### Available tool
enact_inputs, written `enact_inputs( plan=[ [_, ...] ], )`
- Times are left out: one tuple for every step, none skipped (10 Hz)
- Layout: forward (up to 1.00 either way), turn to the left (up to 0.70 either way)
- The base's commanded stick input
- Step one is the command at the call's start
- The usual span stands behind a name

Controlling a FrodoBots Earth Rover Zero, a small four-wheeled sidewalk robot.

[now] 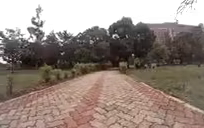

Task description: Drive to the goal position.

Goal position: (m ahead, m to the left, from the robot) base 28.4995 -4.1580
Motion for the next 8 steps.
enact_inputs(
  plan=[
    [0.70,0.00],
    [0.70,0.00],
    [0.70,0.00],
    [0.70,0.00],
    [0.70,0.00],
    [0.70,0.00],
    [0.70,0.00],
    [0.70,0.00]
  ],
)
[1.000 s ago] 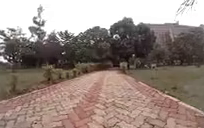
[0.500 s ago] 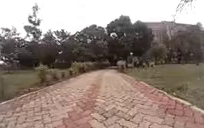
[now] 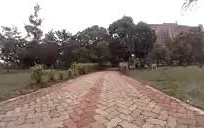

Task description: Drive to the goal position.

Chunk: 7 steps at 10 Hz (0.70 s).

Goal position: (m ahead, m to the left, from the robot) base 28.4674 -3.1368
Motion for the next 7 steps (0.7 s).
enact_inputs(
  plan=[
    [0.70,0.00],
    [0.70,0.00],
    [0.70,0.00],
    [0.70,0.00],
    [0.70,0.00],
    [0.70,0.00],
    [0.70,0.00]
  ],
)
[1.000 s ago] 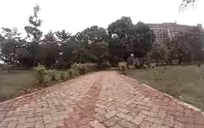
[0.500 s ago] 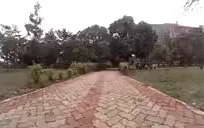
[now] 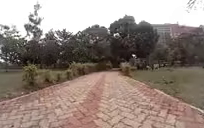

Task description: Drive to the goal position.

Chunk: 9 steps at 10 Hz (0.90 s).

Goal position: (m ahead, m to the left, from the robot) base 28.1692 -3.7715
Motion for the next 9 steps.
enact_inputs(
  plan=[
    [0.70,-0.35],
    [0.70,-0.35],
    [0.70,-0.34],
    [0.70,-0.28],
    [0.70,0.00],
    [0.70,0.00],
    [0.70,0.00],
    [0.70,0.00],
    [0.70,-0.07]
  ],
)
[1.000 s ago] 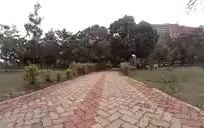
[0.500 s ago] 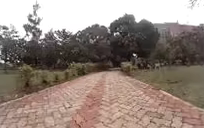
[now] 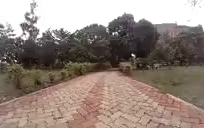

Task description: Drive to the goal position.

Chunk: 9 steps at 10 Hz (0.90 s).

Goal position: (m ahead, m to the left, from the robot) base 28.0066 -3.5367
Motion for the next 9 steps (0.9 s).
enact_inputs(
  plan=[
    [0.70,-0.25],
    [0.70,-0.27],
    [0.70,-0.11],
    [0.70,0.00],
    [0.70,0.00],
    [0.70,0.00],
    [0.70,0.00],
    [0.70,0.00],
    [0.70,0.00]
  ],
)
